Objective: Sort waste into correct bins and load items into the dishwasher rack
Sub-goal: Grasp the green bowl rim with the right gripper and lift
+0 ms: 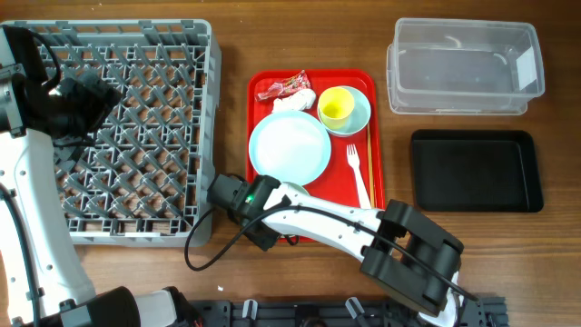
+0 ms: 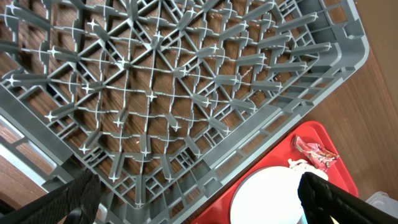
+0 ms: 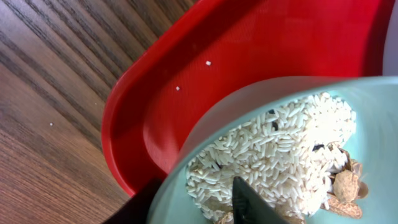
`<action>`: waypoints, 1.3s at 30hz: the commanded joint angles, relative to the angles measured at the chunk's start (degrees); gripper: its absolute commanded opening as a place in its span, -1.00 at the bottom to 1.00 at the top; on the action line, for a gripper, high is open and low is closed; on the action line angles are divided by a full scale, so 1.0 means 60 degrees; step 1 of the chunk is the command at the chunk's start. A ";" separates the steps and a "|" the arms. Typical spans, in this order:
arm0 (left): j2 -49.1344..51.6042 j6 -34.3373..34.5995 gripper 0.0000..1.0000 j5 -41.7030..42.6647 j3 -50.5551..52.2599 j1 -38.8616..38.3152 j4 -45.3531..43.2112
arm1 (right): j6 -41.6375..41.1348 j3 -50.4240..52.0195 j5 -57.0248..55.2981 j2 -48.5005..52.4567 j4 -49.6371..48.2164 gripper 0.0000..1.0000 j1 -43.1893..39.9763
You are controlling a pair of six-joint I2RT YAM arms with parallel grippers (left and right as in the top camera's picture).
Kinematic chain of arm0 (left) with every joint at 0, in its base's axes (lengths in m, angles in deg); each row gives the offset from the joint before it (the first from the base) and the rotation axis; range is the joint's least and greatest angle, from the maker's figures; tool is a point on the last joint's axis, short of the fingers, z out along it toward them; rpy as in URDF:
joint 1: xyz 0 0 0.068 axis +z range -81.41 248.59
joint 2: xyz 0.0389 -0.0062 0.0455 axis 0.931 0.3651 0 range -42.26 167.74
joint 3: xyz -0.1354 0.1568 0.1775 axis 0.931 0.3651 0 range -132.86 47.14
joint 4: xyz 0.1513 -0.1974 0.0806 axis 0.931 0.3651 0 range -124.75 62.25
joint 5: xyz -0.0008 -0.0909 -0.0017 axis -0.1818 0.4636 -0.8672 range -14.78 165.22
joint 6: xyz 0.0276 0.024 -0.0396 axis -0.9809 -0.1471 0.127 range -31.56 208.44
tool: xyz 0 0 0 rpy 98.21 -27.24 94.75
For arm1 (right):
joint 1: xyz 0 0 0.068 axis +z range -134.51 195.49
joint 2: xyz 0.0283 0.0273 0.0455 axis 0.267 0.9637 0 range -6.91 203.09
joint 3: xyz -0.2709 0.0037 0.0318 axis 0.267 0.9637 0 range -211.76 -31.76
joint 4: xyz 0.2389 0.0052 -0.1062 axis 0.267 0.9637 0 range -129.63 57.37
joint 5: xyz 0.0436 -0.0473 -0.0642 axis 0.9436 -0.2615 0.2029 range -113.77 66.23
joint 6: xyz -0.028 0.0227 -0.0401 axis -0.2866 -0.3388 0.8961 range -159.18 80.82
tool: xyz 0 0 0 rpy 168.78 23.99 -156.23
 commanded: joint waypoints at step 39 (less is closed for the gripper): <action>0.0015 0.0091 1.00 0.0018 -0.0087 0.0044 0.0004 | -0.1228 -0.1297 -0.1235 -0.2903 0.2080 -0.91 -0.4120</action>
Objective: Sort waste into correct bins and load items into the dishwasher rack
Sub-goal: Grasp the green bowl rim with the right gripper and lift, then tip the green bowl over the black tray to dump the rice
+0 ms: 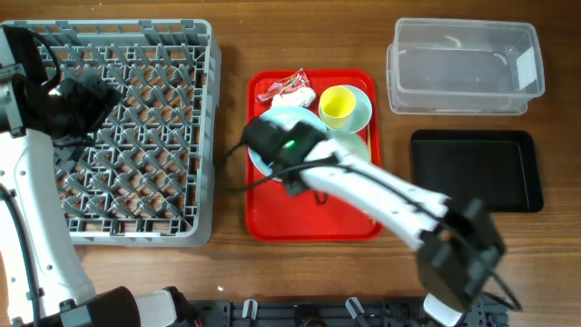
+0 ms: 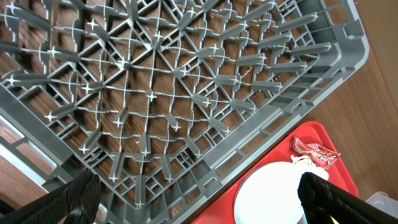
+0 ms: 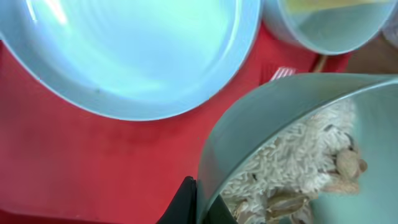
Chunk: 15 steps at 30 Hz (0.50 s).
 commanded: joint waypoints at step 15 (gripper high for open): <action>0.0015 0.0091 1.00 0.0015 -0.0087 0.0044 0.0004 | 0.3719 0.0463 0.7563 -0.2226 -0.0455 -0.91 -0.9624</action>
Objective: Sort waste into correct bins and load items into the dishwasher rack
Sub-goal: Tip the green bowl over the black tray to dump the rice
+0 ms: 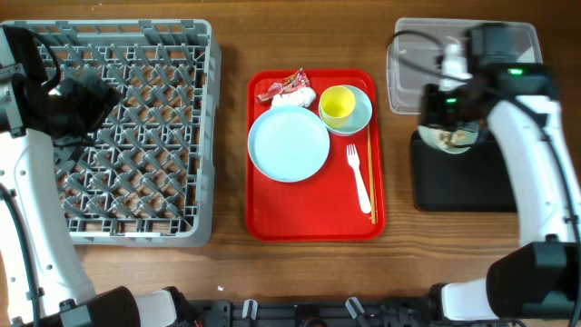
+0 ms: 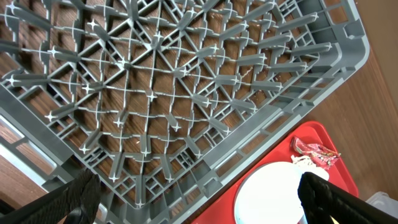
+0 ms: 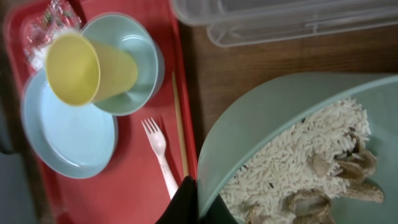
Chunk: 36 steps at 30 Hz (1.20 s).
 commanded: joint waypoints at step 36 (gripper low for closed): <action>0.0011 0.0091 1.00 0.0015 -0.0087 0.0044 0.0004 | -0.1446 0.4492 0.9992 0.0707 -0.5417 -0.92 -0.7530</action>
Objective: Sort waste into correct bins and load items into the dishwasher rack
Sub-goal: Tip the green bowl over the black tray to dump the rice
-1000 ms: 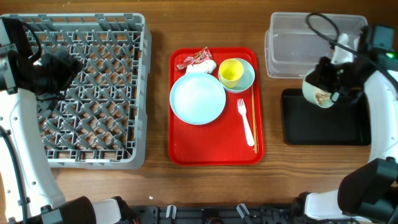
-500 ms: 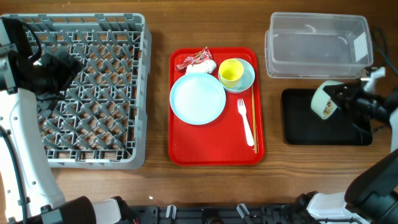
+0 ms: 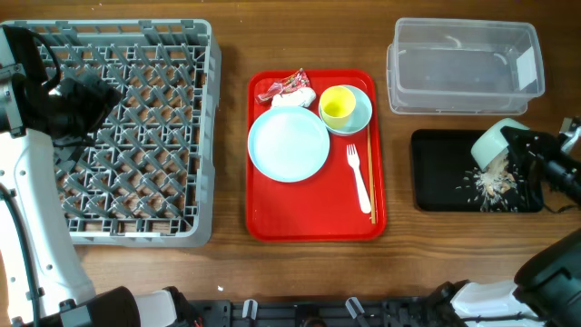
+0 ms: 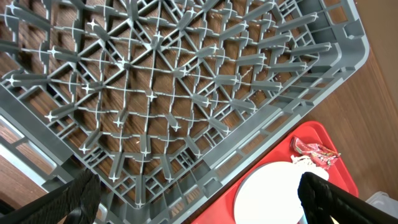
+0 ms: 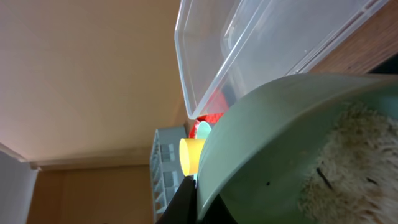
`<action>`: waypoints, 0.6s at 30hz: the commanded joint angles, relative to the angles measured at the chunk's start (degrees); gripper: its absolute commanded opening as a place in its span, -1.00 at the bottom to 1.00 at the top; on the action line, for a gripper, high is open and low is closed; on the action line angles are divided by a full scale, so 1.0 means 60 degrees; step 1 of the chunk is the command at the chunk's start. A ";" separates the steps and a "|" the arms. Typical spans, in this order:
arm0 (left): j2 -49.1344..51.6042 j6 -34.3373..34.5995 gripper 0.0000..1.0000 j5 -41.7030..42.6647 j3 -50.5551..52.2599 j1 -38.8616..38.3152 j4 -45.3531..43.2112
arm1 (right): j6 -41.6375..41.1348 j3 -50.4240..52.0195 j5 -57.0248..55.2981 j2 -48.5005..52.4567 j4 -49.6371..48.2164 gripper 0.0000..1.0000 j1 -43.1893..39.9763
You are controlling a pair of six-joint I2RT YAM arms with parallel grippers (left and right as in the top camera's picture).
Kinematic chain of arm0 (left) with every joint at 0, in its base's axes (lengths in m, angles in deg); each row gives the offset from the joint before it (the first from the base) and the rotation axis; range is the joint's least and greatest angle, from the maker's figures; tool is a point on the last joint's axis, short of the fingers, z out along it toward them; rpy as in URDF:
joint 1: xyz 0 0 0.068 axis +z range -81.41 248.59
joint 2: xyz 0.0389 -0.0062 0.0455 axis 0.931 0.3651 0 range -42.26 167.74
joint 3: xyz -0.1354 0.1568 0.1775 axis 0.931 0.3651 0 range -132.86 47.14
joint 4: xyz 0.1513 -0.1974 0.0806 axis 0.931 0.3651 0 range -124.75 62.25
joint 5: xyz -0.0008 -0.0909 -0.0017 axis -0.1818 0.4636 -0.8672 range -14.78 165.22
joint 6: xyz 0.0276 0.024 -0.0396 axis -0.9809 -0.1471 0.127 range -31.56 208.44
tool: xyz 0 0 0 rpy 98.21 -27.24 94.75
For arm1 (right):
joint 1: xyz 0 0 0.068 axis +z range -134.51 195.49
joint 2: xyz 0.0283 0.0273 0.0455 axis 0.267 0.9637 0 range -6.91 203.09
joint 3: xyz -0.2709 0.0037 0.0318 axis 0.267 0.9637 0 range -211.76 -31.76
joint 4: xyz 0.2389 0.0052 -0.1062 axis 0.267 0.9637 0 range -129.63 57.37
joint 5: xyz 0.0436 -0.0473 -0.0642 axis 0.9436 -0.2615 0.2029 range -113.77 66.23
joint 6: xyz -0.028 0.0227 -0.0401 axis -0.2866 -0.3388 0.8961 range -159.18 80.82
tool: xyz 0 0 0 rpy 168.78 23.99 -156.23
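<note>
My right gripper is shut on the rim of a pale green bowl, which is tipped on its side over the black tray. Rice and brown scraps lie spilled on that tray. In the right wrist view some rice still clings inside the bowl. On the red tray sit a pale blue plate, a yellow cup in a small bowl, a white fork, chopsticks and a red wrapper. My left gripper hangs open over the grey rack.
A clear plastic bin stands behind the black tray at the back right. The grey dishwasher rack fills the left side of the table, and my left arm reaches over its left edge.
The bowl was held level over the black tray's back left corner, full of rice. Now it is further right, tipped on its side, with rice and scraps on the tray.
My right gripper first held the bowl of rice at the red tray's front left corner. Then the bowl was above the plate, then over the black tray. Now it is tipped and its contents lie on that tray. The left arm stayed still.
</note>
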 commanded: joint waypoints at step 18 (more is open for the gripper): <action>0.0011 0.0091 1.00 0.0015 -0.0087 0.0044 0.0004 | -0.2022 0.0080 0.1402 0.0390 -0.0255 -0.92 -0.0058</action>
